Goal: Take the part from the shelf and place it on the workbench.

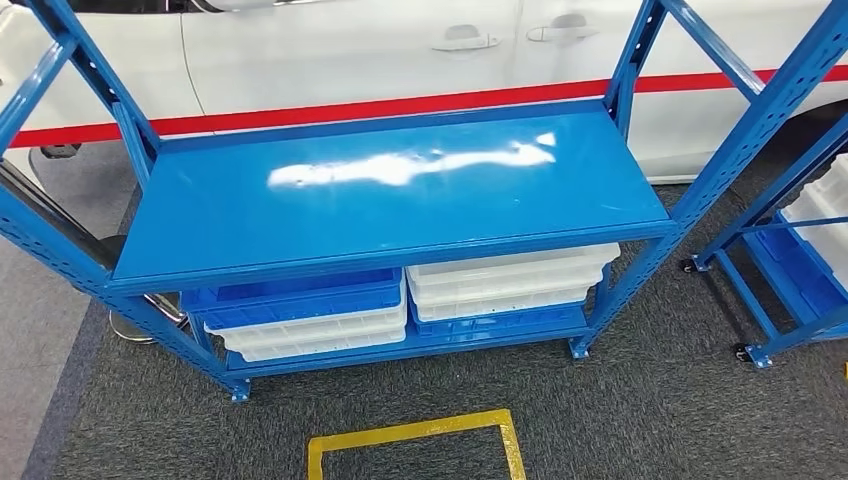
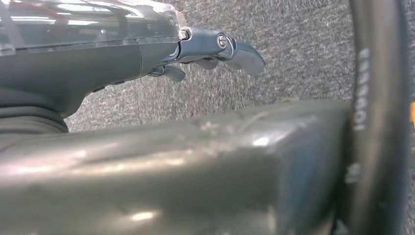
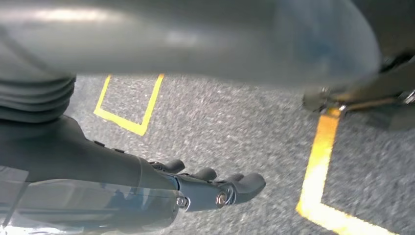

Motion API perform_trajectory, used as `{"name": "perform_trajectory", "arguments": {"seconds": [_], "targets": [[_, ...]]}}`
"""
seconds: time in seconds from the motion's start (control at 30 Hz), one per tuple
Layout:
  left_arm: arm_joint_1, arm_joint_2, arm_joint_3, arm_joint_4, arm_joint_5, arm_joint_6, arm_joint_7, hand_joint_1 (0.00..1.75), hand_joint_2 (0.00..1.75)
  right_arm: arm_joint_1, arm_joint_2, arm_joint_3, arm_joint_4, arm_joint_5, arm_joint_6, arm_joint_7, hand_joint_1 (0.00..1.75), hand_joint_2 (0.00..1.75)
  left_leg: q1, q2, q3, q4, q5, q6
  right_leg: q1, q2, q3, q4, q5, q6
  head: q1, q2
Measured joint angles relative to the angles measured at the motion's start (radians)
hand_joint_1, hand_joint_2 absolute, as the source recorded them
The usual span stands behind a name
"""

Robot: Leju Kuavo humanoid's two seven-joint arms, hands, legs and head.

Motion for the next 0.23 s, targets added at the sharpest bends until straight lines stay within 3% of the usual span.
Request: {"name": "perform_trajectory", "arguments": {"seconds": [0.07, 0.13, 0.2, 0.23], "targets": [[0.000, -0.001, 0.000, 0.000, -0.001, 0.003, 0.002, 0.00, 0.00, 0.001, 0.000, -0.001, 0.000, 0.001, 0.001, 0.001, 0.00, 1.75, 0.003, 0.001, -0.017, 0.045, -0.033, -0.011, -0.003, -0.002, 0.005, -0.007, 0.002, -0.012, 0.000, 0.000], [0.000, -0.001, 0.000, 0.000, -0.002, 0.008, 0.005, 0.00, 0.00, 0.001, 0.001, -0.001, 0.000, 0.002, 0.003, 0.002, 0.00, 1.75, 0.006, 0.001, -0.070, 0.160, -0.095, -0.020, -0.003, -0.004, 0.007, -0.008, 0.000, -0.020, 0.000, 0.000], [0.001, -0.001, 0.000, 0.000, -0.003, 0.014, 0.007, 0.00, 0.87, 0.001, 0.002, -0.002, 0.000, 0.005, 0.005, 0.001, 0.00, 1.75, 0.011, 0.001, -0.119, 0.261, -0.127, -0.029, -0.003, -0.006, 0.009, -0.008, -0.003, -0.024, 0.000, 0.000], [0.001, -0.001, 0.000, 0.000, -0.003, 0.015, 0.007, 0.00, 1.16, 0.001, 0.002, -0.002, 0.000, 0.006, 0.005, 0.001, 0.00, 1.75, 0.012, 0.001, -0.129, 0.281, -0.131, -0.032, -0.003, -0.006, 0.010, -0.008, -0.004, -0.025, 0.000, 0.000]]}}
